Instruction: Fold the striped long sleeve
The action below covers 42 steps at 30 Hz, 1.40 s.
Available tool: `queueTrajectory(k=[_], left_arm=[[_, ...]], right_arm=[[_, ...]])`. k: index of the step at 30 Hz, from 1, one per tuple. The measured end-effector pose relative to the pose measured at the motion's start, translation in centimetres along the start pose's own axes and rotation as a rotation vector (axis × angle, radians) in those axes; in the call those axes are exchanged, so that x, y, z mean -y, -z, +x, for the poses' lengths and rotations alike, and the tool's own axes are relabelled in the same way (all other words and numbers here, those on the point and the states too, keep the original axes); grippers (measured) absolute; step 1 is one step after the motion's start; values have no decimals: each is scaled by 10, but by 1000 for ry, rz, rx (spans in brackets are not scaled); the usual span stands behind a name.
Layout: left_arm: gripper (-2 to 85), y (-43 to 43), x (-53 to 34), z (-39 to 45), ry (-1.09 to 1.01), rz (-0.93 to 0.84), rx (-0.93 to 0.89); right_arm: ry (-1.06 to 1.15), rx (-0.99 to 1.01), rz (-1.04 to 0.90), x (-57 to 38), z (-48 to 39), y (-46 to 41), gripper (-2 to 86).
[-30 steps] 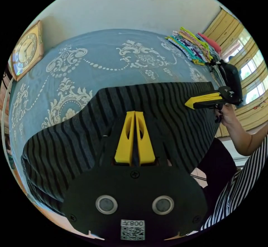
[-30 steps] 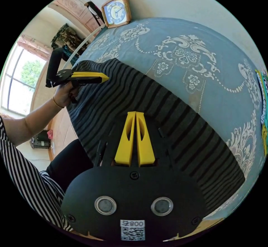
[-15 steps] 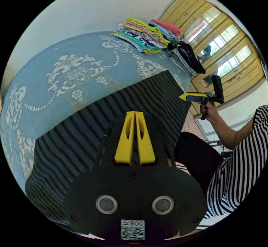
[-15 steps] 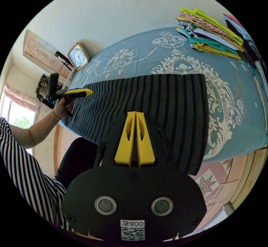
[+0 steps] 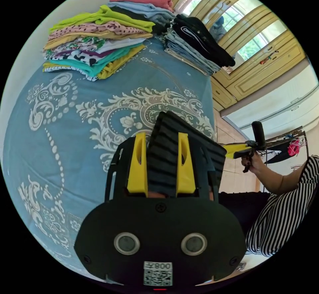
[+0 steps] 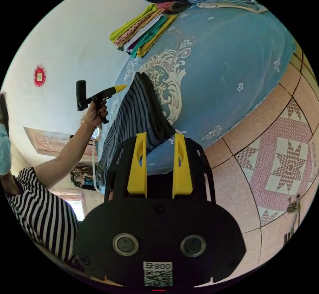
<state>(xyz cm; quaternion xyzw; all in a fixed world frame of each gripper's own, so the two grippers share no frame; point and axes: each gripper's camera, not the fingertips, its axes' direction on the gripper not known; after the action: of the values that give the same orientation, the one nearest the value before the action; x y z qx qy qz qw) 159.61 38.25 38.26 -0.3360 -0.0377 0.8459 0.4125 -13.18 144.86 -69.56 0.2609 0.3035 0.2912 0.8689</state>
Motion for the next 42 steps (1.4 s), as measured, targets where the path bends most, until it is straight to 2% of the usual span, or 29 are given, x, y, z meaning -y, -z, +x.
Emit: queueTrajectory(k=[4, 7, 9, 13, 19, 27, 36, 42], left_arm=[[124, -45, 30, -8, -30, -138, -7], [102, -54, 37, -10, -37, -120, -1], [72, -60, 40, -11, -60, -126, -97], [38, -64, 48, -17, -3, -100, -119], [34, -70, 60, -14, -9, -120, -100], [39, -81, 71, -18, 41, -166, -125], [26, -56, 80, 1, 19, -116, -132], [25, -21, 107, 14, 1, 46, -225]], right_arm=[[-50, 81, 25, -1, 30, 6, 129], [-72, 106, 33, -3, 48, 14, 120], [-86, 122, 34, -7, 61, 21, 103], [-107, 189, 33, -10, 82, 31, 82], [-108, 194, 57, -22, 108, 52, 90], [-150, 298, 71, -25, 130, 45, 101], [-61, 374, 90, -24, 115, 76, 55], [-49, 356, 232, -9, 112, 119, 50]])
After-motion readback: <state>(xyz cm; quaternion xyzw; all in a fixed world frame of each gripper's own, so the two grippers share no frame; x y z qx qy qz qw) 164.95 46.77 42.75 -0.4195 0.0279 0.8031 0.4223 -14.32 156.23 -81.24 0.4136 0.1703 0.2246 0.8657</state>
